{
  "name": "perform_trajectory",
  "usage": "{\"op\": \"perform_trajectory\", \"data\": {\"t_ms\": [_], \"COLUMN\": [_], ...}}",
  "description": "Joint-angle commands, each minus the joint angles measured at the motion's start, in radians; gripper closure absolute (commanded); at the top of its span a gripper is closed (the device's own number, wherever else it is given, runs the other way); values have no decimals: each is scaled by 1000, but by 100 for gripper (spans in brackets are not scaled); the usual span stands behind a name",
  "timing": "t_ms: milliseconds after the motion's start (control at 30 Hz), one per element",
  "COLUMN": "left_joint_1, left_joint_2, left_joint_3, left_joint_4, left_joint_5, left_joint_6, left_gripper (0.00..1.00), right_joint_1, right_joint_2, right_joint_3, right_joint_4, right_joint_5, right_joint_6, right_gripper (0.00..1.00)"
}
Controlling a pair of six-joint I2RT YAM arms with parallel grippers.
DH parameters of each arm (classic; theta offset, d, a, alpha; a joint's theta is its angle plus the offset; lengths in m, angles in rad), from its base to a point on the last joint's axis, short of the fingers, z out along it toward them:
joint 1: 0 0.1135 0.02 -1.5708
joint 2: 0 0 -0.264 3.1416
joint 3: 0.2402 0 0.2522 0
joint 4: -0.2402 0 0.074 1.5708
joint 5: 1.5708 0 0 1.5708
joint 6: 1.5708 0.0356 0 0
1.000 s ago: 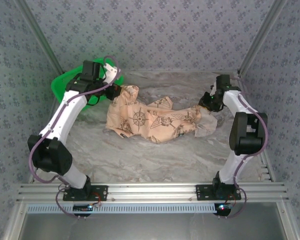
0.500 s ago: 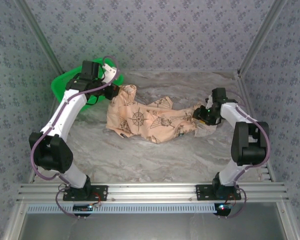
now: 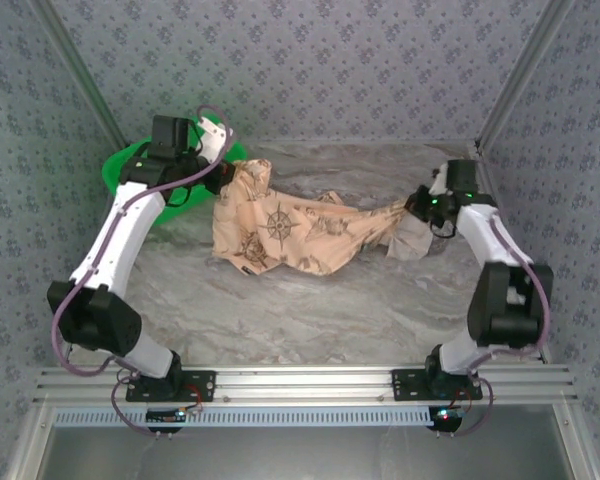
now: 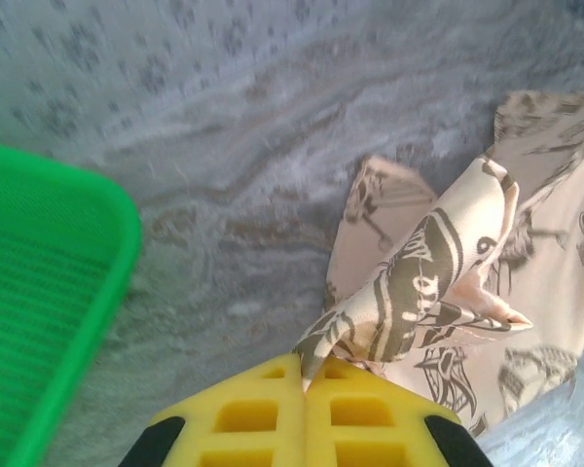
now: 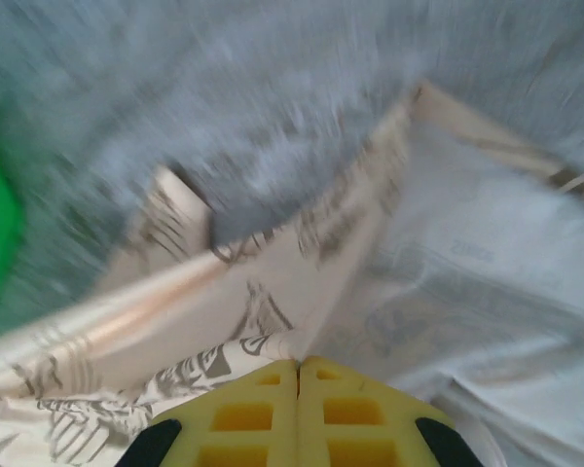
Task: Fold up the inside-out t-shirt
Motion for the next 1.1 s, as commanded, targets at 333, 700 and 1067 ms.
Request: {"op": "perform_trajectory", "data": {"t_ms": [333, 700, 1067], "left_joint_1": [5, 6, 26], "left_joint_2": [-411, -399, -6], "left_joint_3": [40, 64, 296], "left_joint_4": [16, 60, 112], "left_joint_5": [96, 27, 4], "left_joint_6": [48, 128, 165], "left_gripper": [100, 100, 100], "right_joint_1": [-164, -171, -173], "right_joint_2": [-653, -536, -55], "right_joint_3": [352, 448, 485], "right_joint_4": [-417, -424, -118], "right_joint_5": [31, 77, 23], "right_joint_6": [39, 62, 16], "right_gripper": [100, 100, 100]}}
